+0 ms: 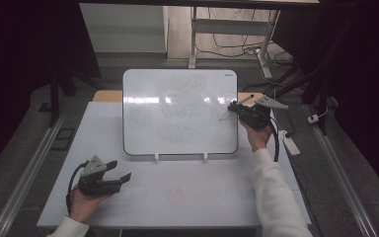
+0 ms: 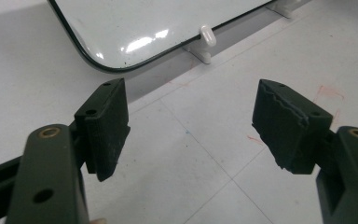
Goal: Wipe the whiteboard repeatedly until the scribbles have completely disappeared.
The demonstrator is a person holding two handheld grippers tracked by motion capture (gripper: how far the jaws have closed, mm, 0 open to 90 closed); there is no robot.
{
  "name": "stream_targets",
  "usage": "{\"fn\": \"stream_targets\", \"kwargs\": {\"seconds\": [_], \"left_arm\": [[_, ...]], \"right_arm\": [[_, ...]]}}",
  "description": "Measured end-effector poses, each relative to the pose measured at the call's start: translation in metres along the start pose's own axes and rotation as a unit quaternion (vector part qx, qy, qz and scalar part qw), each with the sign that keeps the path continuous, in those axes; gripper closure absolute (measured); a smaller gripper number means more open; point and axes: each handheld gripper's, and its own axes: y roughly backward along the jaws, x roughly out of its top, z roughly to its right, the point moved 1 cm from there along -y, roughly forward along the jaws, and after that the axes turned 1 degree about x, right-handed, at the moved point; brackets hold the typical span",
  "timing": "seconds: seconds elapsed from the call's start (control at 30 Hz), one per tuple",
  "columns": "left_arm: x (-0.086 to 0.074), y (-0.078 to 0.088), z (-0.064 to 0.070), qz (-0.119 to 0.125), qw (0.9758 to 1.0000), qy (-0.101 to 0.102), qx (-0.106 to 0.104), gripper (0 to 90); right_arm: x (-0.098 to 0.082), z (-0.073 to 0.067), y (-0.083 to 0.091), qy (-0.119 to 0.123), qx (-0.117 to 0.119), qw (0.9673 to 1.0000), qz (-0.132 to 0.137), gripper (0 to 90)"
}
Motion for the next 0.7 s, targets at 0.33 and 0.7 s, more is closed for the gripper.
{"fn": "stream_targets", "kwargs": {"seconds": [0.33,0.7], "left_arm": [[0.000,0.000,0.000,0.000,1.0000,0.002,0.000,27.8],[0.000,0.000,0.001,0.000,1.0000,0.001,-0.003,27.9]], "right_arm": [[0.007,0.009,0.001,-0.005,-0.008,1.0000,0.003,78.0],[0.003,0.007,0.005,0.005,-0.009,0.9999,-0.009,78.0]]}}
